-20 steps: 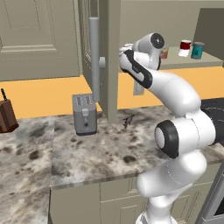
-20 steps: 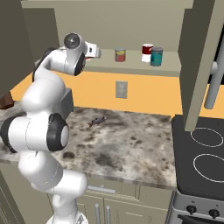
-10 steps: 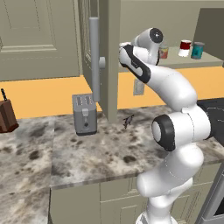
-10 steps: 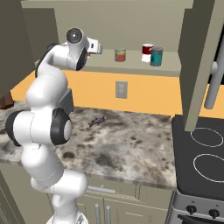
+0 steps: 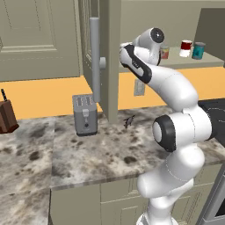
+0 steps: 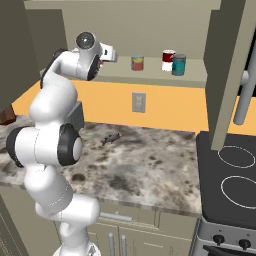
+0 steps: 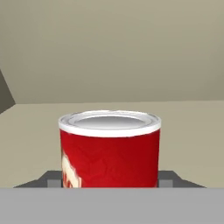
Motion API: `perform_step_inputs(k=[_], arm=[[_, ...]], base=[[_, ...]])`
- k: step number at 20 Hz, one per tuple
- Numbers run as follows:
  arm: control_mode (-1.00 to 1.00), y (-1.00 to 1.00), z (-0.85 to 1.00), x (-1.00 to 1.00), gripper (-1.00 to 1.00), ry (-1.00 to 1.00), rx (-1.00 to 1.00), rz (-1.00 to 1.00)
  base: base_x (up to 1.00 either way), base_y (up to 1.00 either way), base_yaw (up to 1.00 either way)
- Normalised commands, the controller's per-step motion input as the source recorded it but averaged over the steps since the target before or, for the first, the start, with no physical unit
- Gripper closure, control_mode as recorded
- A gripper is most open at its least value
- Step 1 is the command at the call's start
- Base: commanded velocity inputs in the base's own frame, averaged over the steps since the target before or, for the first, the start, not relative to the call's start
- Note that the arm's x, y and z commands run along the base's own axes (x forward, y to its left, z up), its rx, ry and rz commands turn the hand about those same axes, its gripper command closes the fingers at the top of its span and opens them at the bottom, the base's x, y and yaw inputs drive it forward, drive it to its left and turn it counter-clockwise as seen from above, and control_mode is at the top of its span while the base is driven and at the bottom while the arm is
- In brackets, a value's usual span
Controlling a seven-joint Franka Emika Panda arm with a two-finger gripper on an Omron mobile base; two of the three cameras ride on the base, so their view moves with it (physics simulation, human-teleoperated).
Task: Stack two cans on top of the other two cans in the cabinet.
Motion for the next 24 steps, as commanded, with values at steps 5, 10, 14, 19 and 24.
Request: perform_step_inputs(k=[5, 10, 14, 19, 24], arm=[[-1.0, -0.14, -0.01, -0.14, 1.0, -0.1, 0.03, 0.03], [-1.0, -0.15, 0.11, -0.26, 1.0, -0.08, 0.0, 0.01], [-1.0, -0.21, 0.21, -0.21, 1.0, -0.04, -0.04, -0.02], [-1.0, -0.23, 0.26, -0.1, 1.0, -0.04, -0.06, -0.06], [-1.0, -0.28, 0.1, -0.06, 1.0, -0.02, -0.07, -0.1]], base=[[0.0, 0.0, 0.0], [0.0, 0.0, 0.0], [0.0, 0.0, 0.0], [0.0, 0.0, 0.0], [0.0, 0.0, 0.0]])
